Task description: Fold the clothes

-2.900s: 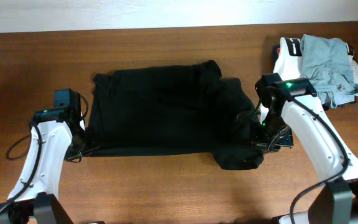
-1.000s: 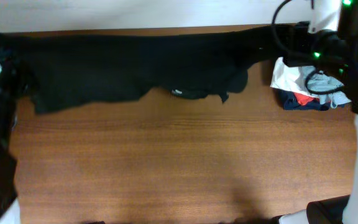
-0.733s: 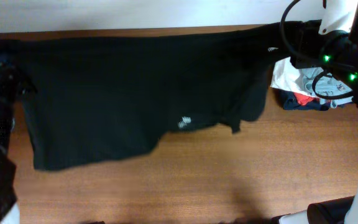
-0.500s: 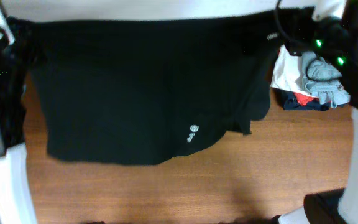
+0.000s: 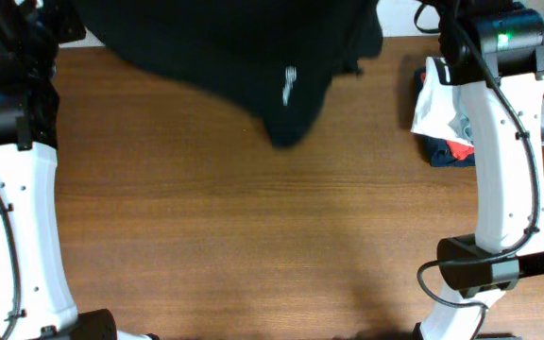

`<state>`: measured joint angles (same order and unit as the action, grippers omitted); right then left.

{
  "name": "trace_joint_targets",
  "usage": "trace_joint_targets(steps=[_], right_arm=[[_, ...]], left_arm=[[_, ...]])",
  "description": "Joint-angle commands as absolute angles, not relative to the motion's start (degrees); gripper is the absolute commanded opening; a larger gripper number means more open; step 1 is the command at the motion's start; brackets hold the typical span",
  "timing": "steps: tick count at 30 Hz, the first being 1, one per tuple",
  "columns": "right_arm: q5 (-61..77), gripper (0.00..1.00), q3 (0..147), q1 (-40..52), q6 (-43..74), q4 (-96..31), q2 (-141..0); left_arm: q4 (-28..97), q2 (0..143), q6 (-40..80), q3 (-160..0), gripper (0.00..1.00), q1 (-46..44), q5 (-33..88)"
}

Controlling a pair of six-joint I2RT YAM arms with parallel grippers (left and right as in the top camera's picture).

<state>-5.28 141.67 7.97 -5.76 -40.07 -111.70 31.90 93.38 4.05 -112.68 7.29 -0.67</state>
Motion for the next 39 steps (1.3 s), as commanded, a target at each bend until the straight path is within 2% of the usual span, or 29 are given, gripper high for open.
trace_joint_targets(steps=[1, 7, 11, 20, 30, 39], right_arm=[[-9.74, 0.04, 142.93, 6.98, -7.75, -38.81, -109.56], [-9.74, 0.04, 142.93, 6.59, -7.73, -44.4, -109.97], [-9.72, 0.04, 142.93, 5.82, -7.7, -48.38, -109.97], [-9.13, 0.04, 142.96, 4.84, -6.66, -57.06, -107.11], [3.55, 0.04, 142.96, 4.86, -3.75, -71.46, -99.57], [4.32, 0.04, 142.93, 4.86, -3.57, -78.11, -98.41]], left_arm=[[36.93, 89.67, 3.14, -118.19, 0.0, 6.11, -0.58], [50.87, 86.96, 3.11, -119.0, 0.0, 4.64, -0.67], [55.94, 87.13, 2.87, -118.98, 0.0, 4.82, -1.48], [56.71, 86.21, 2.92, -119.0, 0.0, 5.08, -1.39], [58.04, 86.24, 2.94, -119.0, 0.0, 5.02, -0.62], [59.22, 86.52, 2.92, -118.98, 0.0, 5.02, 0.69]])
